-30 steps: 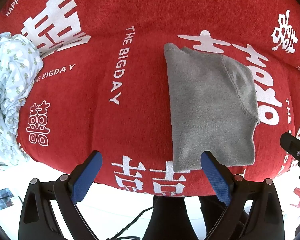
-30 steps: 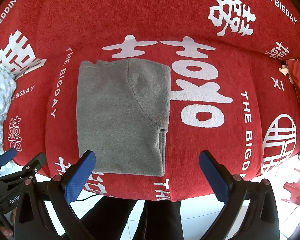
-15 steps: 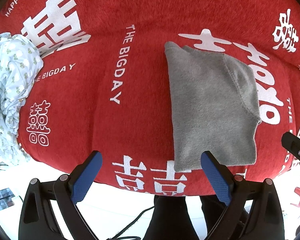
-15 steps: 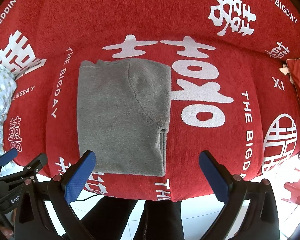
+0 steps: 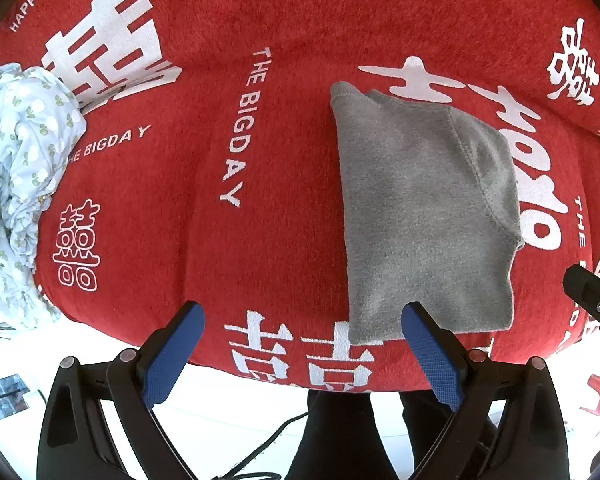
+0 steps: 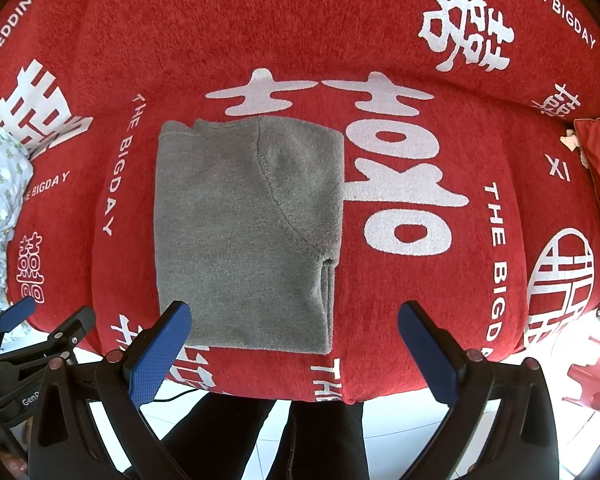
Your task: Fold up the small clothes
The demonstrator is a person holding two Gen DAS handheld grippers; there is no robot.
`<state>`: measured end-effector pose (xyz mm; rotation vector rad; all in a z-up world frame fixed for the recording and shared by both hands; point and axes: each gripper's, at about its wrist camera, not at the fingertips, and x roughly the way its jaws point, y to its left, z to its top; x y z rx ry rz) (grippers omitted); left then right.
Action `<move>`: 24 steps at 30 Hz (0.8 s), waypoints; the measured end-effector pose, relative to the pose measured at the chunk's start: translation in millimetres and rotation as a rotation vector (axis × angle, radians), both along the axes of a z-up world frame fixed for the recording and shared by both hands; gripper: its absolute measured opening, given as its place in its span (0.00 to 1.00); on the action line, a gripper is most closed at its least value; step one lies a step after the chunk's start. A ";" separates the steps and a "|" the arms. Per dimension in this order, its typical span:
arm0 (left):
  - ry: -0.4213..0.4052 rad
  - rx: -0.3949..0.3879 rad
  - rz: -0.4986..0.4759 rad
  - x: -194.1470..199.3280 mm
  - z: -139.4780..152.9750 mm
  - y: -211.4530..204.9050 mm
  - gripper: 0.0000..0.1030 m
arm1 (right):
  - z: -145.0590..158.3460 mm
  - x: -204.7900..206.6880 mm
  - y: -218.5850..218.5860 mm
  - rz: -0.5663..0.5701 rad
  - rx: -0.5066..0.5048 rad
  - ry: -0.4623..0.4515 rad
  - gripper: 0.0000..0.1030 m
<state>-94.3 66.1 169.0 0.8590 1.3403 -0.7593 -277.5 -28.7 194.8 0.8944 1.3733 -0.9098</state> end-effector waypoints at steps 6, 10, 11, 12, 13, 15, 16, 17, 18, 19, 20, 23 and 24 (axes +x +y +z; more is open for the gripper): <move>-0.007 0.000 0.003 0.5 -2.6 1.0 0.96 | -1.3 0.8 0.8 0.000 0.002 0.001 1.00; -0.003 -0.005 0.015 1.3 -2.5 0.5 0.96 | -2.1 0.7 1.3 -0.001 0.002 0.000 1.00; 0.001 -0.006 0.020 1.8 -2.6 0.6 0.96 | -2.9 1.3 2.0 -0.001 0.003 0.000 1.00; 0.009 -0.008 0.025 2.5 -3.3 1.7 0.96 | -3.4 2.1 2.6 0.000 0.004 0.000 1.00; 0.017 -0.005 0.028 2.4 -3.6 0.0 0.96 | -4.1 1.6 2.9 0.000 0.005 0.000 1.00; 0.026 0.000 0.032 3.1 -5.5 -0.2 0.96 | -4.9 1.6 2.2 0.004 0.006 0.000 1.00; 0.028 -0.001 0.033 2.8 -6.0 -0.7 0.96 | -4.9 1.4 1.2 0.006 0.006 -0.001 1.00; 0.029 -0.008 0.032 2.6 -5.7 0.0 0.96 | -4.8 1.5 1.1 0.007 0.005 -0.001 1.00; 0.027 -0.012 0.032 1.3 -5.0 -1.3 0.96 | -4.8 1.8 0.8 0.008 0.006 -0.001 1.00; 0.023 -0.016 0.027 0.7 -4.1 -1.6 0.96 | -4.7 1.9 0.7 0.007 0.007 -0.001 1.00; 0.025 -0.017 0.023 0.2 -3.8 -2.3 0.96 | -4.6 1.9 0.7 0.006 0.007 -0.002 1.00; 0.041 -0.017 0.015 0.0 -4.5 -3.2 0.96 | -4.6 1.9 0.2 0.007 0.006 -0.001 1.00; 0.040 -0.016 0.014 0.0 -4.5 -3.7 0.96 | -4.9 2.4 1.2 0.007 0.007 0.000 1.00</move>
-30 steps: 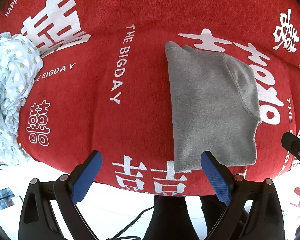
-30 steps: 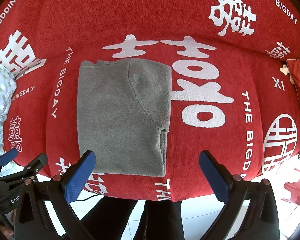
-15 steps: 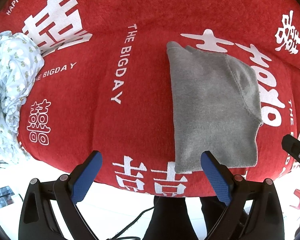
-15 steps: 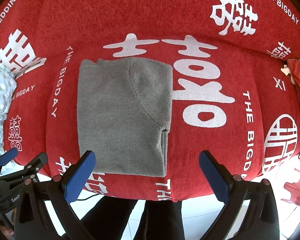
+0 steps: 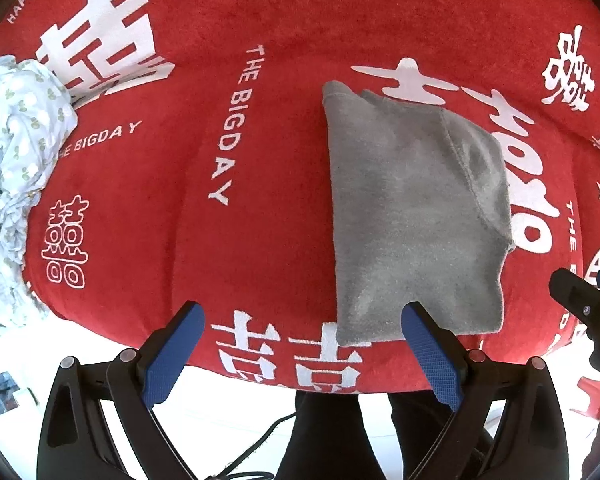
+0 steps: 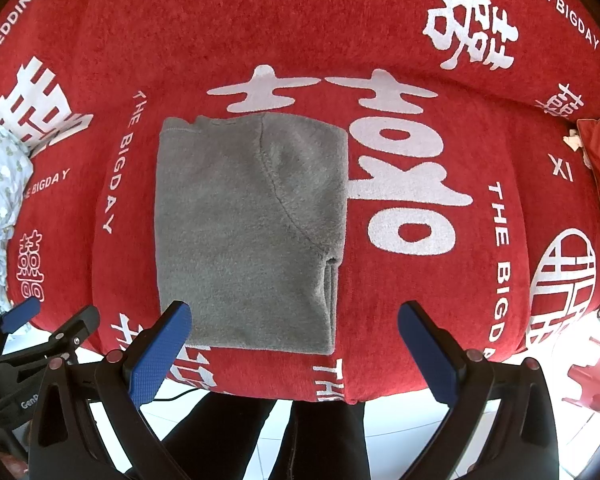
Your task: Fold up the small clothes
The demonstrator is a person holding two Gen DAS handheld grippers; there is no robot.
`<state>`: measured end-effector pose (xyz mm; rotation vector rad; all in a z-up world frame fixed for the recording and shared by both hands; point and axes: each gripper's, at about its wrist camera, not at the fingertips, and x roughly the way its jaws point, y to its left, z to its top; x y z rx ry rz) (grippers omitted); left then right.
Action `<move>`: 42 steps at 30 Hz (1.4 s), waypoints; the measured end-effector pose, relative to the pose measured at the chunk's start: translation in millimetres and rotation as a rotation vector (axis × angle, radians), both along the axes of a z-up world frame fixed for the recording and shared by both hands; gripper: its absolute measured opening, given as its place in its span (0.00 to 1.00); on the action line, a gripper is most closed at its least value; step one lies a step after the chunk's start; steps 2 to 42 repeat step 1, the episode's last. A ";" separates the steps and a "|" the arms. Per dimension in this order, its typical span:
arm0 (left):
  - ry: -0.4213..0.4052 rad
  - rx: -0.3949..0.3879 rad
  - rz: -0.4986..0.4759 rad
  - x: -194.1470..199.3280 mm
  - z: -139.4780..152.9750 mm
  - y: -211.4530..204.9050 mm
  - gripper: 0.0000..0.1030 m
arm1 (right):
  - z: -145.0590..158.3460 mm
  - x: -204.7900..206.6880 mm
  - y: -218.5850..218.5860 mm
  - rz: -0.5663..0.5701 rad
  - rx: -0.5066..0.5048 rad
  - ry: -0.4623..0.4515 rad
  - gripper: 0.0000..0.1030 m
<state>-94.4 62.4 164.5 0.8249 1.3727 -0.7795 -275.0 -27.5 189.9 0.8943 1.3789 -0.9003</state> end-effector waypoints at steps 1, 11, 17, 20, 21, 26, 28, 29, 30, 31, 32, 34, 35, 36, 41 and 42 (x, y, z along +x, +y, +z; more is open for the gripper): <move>-0.002 0.001 -0.001 -0.3 0.1 -0.6 0.96 | 0.3 -0.5 -1.5 0.003 0.000 0.000 1.00; -0.002 0.001 -0.001 -0.3 0.1 -0.6 0.96 | 0.3 -0.5 -1.5 0.003 0.000 0.000 1.00; -0.002 0.001 -0.001 -0.3 0.1 -0.6 0.96 | 0.3 -0.5 -1.5 0.003 0.000 0.000 1.00; -0.002 0.001 -0.001 -0.3 0.1 -0.6 0.96 | 0.3 -0.5 -1.5 0.003 0.000 0.000 1.00; -0.002 0.001 -0.001 -0.3 0.1 -0.6 0.96 | 0.3 -0.5 -1.5 0.003 0.000 0.000 1.00; -0.002 0.001 -0.001 -0.3 0.1 -0.6 0.96 | 0.3 -0.5 -1.5 0.003 0.000 0.000 1.00; -0.002 0.001 -0.001 -0.3 0.1 -0.6 0.96 | 0.3 -0.5 -1.5 0.003 0.000 0.000 1.00; -0.002 0.001 -0.001 -0.3 0.1 -0.6 0.96 | 0.3 -0.5 -1.5 0.003 0.000 0.000 1.00; -0.002 0.001 -0.001 -0.3 0.1 -0.6 0.96 | 0.3 -0.5 -1.5 0.003 0.000 0.000 1.00; -0.002 0.001 -0.001 -0.3 0.1 -0.6 0.96 | 0.3 -0.5 -1.5 0.003 0.000 0.000 1.00; -0.002 0.001 -0.001 -0.3 0.1 -0.6 0.96 | 0.3 -0.5 -1.5 0.003 0.000 0.000 1.00; -0.002 0.001 -0.001 -0.3 0.1 -0.6 0.96 | 0.3 -0.5 -1.5 0.003 0.000 0.000 1.00; -0.002 0.001 -0.001 -0.3 0.1 -0.6 0.96 | 0.3 -0.5 -1.5 0.003 0.000 0.000 1.00; -0.002 0.001 -0.001 -0.3 0.1 -0.6 0.96 | 0.3 -0.5 -1.5 0.003 0.000 0.000 1.00; -0.002 0.001 -0.001 -0.3 0.1 -0.6 0.96 | 0.3 -0.5 -1.5 0.003 0.000 0.000 1.00; -0.002 0.001 -0.001 -0.3 0.1 -0.6 0.96 | 0.3 -0.5 -1.5 0.003 0.000 0.000 1.00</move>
